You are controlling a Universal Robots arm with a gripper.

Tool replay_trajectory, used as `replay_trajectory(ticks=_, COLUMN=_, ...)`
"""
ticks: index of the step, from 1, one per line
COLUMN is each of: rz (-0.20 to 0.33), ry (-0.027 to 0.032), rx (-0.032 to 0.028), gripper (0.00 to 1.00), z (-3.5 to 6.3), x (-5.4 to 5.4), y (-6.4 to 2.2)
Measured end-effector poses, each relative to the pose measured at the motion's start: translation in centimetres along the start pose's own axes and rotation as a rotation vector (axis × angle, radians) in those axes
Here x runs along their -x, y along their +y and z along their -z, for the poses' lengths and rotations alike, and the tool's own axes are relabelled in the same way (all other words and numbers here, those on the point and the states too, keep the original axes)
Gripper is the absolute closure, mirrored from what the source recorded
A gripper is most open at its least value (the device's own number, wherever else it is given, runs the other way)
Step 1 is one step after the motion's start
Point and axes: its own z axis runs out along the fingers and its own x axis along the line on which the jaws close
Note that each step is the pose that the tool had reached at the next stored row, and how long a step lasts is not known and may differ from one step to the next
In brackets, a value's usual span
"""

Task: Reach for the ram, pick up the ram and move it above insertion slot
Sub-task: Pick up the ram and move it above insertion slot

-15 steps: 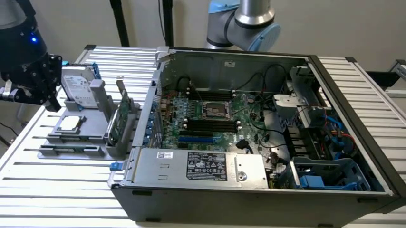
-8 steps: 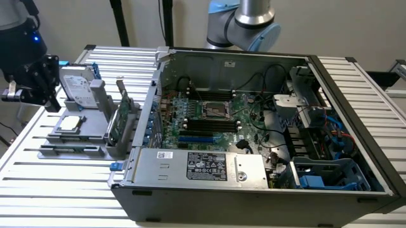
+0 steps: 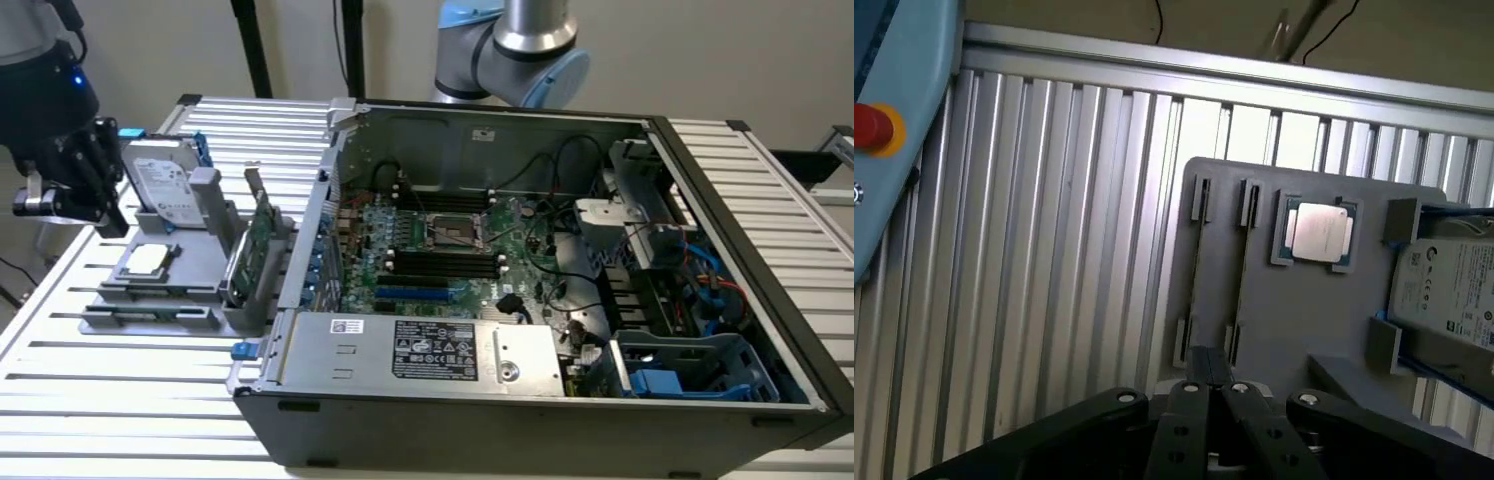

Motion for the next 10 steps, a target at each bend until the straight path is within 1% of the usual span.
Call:
replay_trajectory(ticks=2, rz=0.0, ry=0.0002, rx=-0.0016, gripper=0.89, z=0.0, x=0.04, y=0.27)
replay_trajectory(ticks=4, rz=0.0, ry=0.0003, rx=-0.0018, gripper=0.88, z=-0.01, x=0.04, y=0.29)
replay_trajectory(ticks=5, rz=0.0, ry=0.0003, rx=-0.0018, gripper=0.82, z=-0.01, x=0.04, y=0.29)
replay_trajectory(ticks=6, rz=0.0, ry=0.0002, rx=-0.0018, gripper=0.82, z=-0.01, x=0.04, y=0.29)
replay_trajectory(ticks=7, rz=0.0, ry=0.0003, rx=-0.0018, gripper=0.76, z=-0.01, x=0.04, y=0.29)
replay_trajectory(ticks=8, rz=0.0, ry=0.0003, rx=-0.0018, gripper=0.76, z=-0.01, x=0.05, y=0.3)
replay_trajectory(ticks=9, rz=0.0, ry=0.0003, rx=-0.0018, gripper=0.64, z=-0.02, x=0.04, y=0.3)
replay_trajectory(ticks=10, rz=0.0, ry=0.0002, rx=-0.0019, gripper=0.64, z=-0.07, x=0.04, y=0.3)
